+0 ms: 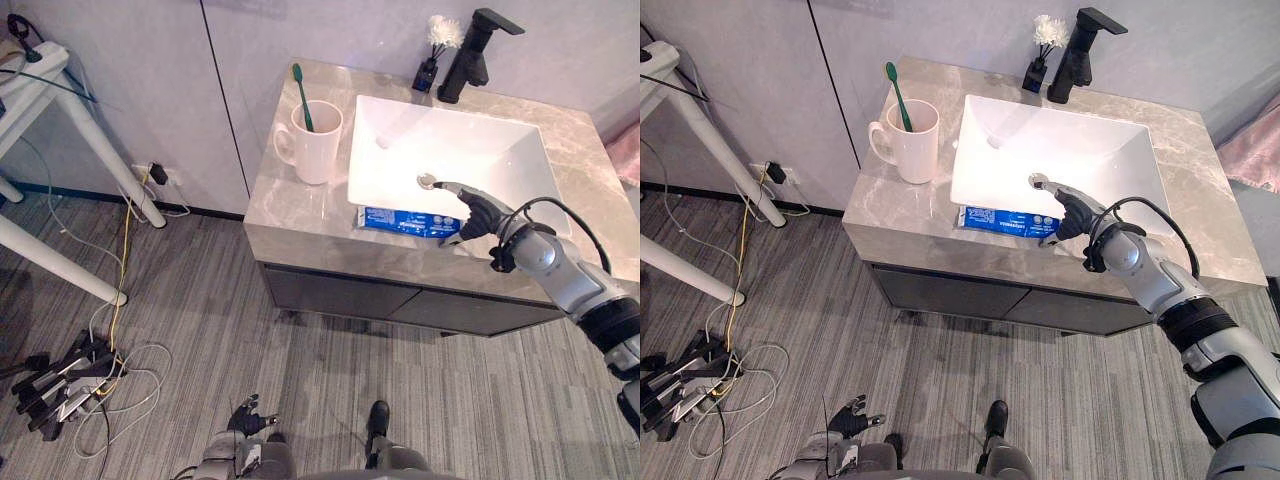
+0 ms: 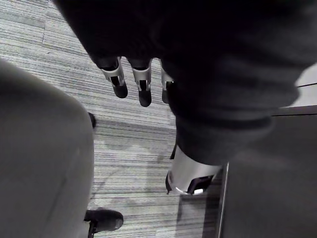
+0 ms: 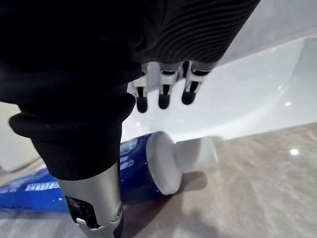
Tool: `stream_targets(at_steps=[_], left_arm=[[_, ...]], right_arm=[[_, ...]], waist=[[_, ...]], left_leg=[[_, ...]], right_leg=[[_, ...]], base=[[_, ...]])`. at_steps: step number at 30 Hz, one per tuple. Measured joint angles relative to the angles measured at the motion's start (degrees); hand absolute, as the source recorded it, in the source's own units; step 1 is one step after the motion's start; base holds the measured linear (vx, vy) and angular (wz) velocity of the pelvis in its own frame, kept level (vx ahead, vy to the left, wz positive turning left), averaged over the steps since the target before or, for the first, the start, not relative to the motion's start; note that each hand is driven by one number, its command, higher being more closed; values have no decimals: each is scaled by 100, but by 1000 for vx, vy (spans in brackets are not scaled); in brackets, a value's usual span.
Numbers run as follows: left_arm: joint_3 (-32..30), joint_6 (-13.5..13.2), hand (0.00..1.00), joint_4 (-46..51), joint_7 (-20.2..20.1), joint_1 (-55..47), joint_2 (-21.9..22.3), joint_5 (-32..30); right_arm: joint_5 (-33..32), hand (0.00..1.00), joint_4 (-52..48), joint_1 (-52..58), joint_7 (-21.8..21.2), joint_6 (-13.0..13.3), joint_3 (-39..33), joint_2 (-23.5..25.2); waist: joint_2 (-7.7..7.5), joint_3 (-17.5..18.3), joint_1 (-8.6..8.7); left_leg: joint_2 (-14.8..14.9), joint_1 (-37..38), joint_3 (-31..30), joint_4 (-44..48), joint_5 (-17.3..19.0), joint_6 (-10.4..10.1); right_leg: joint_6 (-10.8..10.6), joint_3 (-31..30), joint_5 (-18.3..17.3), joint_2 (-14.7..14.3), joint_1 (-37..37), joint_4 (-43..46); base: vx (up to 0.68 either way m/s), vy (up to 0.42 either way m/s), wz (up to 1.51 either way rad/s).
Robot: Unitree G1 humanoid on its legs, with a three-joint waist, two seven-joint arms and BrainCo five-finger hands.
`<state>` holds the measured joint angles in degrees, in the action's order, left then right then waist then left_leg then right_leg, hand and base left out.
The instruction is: Organize washtable
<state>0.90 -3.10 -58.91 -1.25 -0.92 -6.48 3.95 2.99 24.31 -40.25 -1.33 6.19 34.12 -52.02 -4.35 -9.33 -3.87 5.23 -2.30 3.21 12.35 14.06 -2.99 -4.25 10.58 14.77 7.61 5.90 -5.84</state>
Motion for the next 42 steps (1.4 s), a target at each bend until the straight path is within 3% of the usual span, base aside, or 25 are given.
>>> stream_targets(at_steps=[19,28,29,42], left_arm=[[0,-3,0,64,0,3,8,5],[-58,-3,0,264,2,3,-14,13],[-58,-3,0,275,2,3,-19,15],[-60,-7,0,286,6,105,-79,64]], right_arm=[[-1,0,121,-1,6,-5,-107,0],[-13,0,62,-70,27,-5,-257,0],[-14,100,60,-70,38,-5,-259,0],[-14,100,-142,-69,133,-2,-209,44]], waist=[[14,-92,-7],[-47,-324,-15],[-56,-333,-16],[-144,-497,-44]], left_leg=[[1,1,-2,-1,0,0],[4,-35,-15,66,0,0],[8,-45,-21,67,0,0],[130,-111,-99,102,-2,-25]], right_leg=[[0,0,0,-1,-1,0],[0,6,-1,-3,-5,0],[0,8,-1,-6,-4,0],[-17,-6,-23,-123,0,1]], base=[[0,0,0],[0,0,0],[0,0,4],[0,0,0]])
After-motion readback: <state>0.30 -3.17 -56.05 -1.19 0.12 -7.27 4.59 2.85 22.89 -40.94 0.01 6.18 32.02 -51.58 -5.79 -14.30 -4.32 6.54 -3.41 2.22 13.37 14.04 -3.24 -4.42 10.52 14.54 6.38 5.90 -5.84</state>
